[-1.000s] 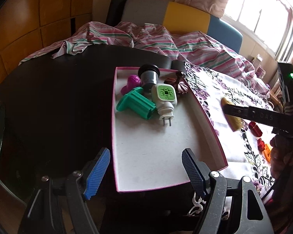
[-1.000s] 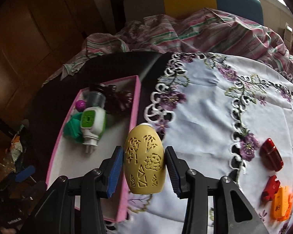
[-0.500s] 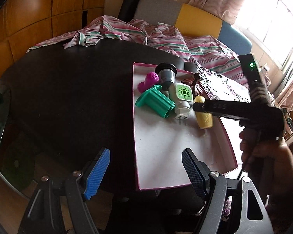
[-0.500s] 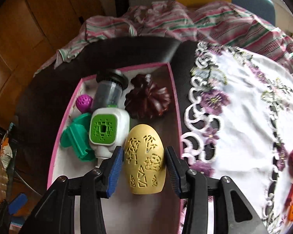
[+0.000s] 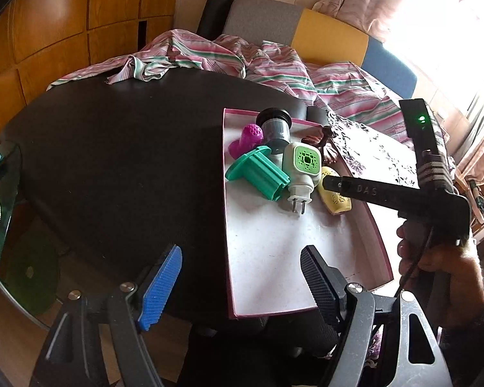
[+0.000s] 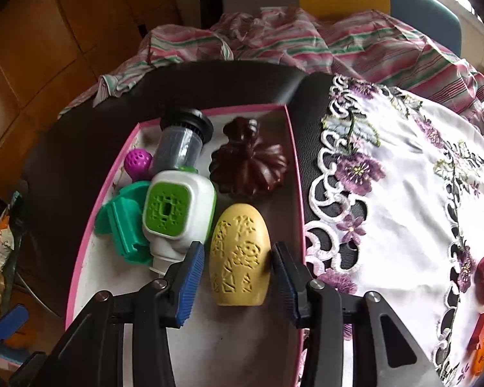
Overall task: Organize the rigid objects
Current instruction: 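Lower the yellow egg into the tray beside the plug device, release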
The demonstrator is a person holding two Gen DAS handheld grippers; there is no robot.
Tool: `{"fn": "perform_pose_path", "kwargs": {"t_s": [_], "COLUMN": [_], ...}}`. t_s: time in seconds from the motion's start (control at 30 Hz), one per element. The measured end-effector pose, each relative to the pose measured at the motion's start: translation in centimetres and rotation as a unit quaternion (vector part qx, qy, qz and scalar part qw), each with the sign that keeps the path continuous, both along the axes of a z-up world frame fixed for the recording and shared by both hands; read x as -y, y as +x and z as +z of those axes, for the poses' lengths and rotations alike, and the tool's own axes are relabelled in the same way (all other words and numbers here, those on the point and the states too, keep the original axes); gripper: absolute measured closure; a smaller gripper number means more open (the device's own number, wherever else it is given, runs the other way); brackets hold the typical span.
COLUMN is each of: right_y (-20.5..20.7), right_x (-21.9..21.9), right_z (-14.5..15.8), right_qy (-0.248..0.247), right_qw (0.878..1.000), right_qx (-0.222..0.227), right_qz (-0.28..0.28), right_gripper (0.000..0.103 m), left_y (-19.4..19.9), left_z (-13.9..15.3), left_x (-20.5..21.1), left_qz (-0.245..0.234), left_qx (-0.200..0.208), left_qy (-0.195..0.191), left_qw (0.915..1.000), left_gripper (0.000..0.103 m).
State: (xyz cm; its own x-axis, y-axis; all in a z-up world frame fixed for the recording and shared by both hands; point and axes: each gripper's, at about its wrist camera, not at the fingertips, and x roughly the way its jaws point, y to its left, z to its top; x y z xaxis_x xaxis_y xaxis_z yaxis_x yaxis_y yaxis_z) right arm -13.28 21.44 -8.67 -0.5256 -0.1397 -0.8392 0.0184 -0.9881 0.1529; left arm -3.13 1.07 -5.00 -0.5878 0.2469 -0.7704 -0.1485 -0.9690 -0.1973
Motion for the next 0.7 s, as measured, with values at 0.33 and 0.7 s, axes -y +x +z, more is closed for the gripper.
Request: {"fn": "perform_pose_path", "kwargs": {"t_s": [0.33,0.7], "right_y": [1.7,3.5], "right_x": [-0.3,-0.5], "right_z": [0.9,2.0], "right_qy": [0.003,0.004], "right_qw": [1.000,1.000], "right_qx": [-0.013,-0.031], "right_qz": [-0.004,-0.001], "right_gripper": [0.059,0.059], "left_y": [0.4,0.6], "left_z": [0.4,0.4], "left_x": [-0.4,-1.0], "left_qz": [-0.005,-0.012], "left_qx": [-0.007,-0.006], "left_qy": [-0.005,-0.011], "left_qw": [1.0000,0.9998], "left_gripper": [0.026,0.026]}}
